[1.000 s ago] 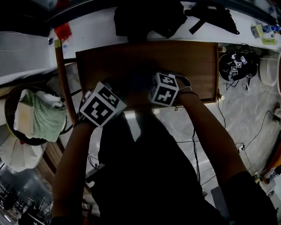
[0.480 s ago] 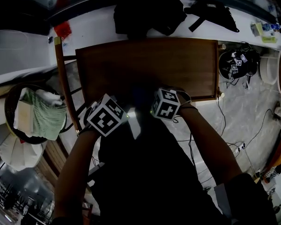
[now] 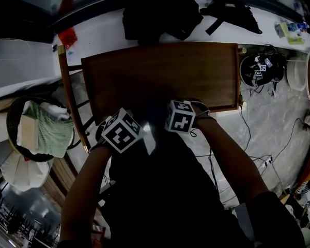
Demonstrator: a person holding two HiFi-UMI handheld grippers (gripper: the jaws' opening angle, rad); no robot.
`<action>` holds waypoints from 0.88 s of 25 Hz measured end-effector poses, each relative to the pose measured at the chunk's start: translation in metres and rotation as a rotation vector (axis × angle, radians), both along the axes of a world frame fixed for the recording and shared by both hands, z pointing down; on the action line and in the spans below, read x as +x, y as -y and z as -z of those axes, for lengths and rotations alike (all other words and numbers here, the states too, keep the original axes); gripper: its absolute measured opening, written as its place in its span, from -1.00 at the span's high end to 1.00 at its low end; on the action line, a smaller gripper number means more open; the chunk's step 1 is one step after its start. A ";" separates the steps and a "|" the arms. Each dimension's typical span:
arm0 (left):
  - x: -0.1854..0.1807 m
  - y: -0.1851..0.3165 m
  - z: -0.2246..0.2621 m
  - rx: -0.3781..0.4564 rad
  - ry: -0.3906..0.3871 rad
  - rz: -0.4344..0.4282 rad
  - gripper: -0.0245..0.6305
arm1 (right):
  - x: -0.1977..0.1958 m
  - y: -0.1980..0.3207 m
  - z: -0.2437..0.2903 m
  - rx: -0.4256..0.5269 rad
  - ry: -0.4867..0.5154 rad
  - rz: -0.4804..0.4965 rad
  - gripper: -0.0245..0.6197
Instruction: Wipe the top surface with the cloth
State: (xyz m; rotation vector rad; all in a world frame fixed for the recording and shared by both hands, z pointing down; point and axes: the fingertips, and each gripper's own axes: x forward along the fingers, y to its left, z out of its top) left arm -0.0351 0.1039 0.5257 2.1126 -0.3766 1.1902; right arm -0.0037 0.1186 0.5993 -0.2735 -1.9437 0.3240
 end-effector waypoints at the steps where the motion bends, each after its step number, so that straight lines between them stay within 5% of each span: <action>1: 0.000 0.002 0.001 0.001 0.001 -0.001 0.89 | 0.000 0.002 0.002 -0.004 0.013 -0.001 0.65; 4: 0.001 0.019 0.011 0.037 -0.002 0.001 0.89 | 0.000 0.038 0.024 0.040 0.116 -0.104 0.65; 8: -0.003 0.071 0.024 0.140 0.006 0.023 0.89 | 0.012 0.138 0.061 0.241 0.176 -0.232 0.65; 15: 0.011 0.152 0.022 0.154 -0.014 0.165 0.89 | 0.010 0.221 0.030 0.360 0.053 -0.185 0.65; 22: 0.028 0.139 0.014 0.142 -0.004 0.088 0.89 | 0.007 0.226 0.011 0.373 0.027 -0.189 0.65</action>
